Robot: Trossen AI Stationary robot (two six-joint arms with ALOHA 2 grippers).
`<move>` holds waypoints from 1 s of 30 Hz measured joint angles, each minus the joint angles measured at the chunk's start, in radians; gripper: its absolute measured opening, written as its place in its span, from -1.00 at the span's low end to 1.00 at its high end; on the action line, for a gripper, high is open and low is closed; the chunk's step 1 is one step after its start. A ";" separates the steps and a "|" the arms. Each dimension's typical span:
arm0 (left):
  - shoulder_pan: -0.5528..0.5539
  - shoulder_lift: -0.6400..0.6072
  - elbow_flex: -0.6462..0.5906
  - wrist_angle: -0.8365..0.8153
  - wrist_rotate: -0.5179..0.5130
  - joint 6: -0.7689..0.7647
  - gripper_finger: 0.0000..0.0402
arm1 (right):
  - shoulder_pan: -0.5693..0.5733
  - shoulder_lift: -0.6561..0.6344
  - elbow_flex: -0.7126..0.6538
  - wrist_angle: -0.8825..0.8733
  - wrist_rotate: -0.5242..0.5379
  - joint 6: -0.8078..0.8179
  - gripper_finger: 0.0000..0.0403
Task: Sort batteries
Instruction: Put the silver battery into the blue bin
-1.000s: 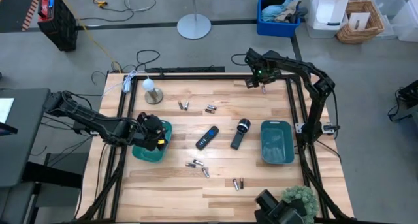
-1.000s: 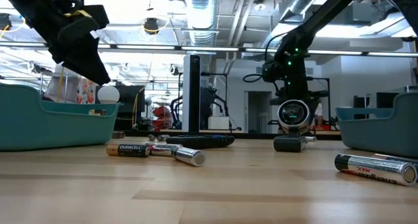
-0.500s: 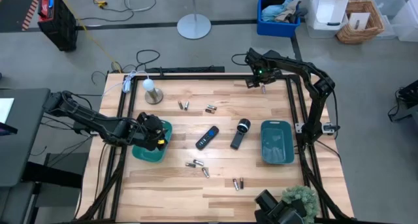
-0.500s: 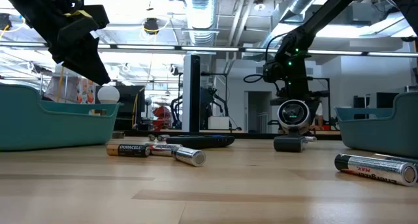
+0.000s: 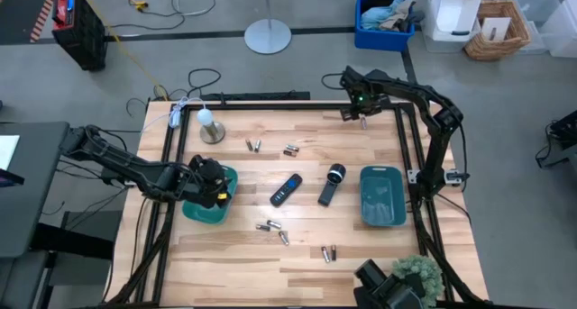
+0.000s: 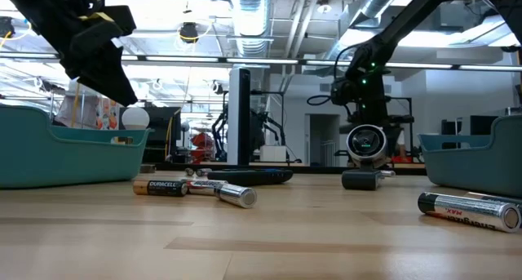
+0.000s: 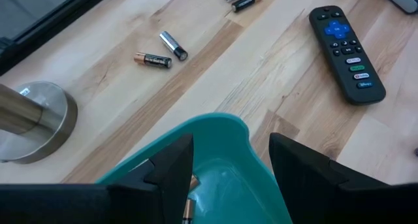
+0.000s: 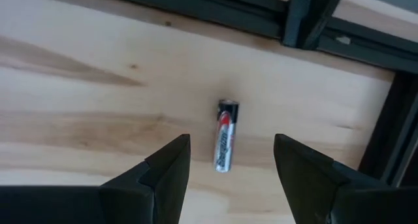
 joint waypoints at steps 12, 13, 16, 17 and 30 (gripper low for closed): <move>-0.004 0.000 0.000 0.000 0.002 0.000 -0.03 | 0.001 0.000 -0.064 0.041 0.029 0.003 0.19; -0.004 0.000 0.000 0.000 0.002 0.000 -0.03 | 0.001 0.000 -0.064 0.043 0.029 0.003 0.19; -0.004 0.000 0.000 0.000 0.002 0.000 -0.03 | 0.003 0.001 -0.064 0.052 0.029 0.001 0.19; -0.004 0.000 0.000 0.000 0.002 0.000 -0.03 | 0.004 0.000 -0.064 0.054 0.028 0.001 0.19; -0.005 0.000 0.000 0.002 0.002 0.000 -0.03 | 0.026 0.033 -0.062 0.057 0.061 -0.002 0.19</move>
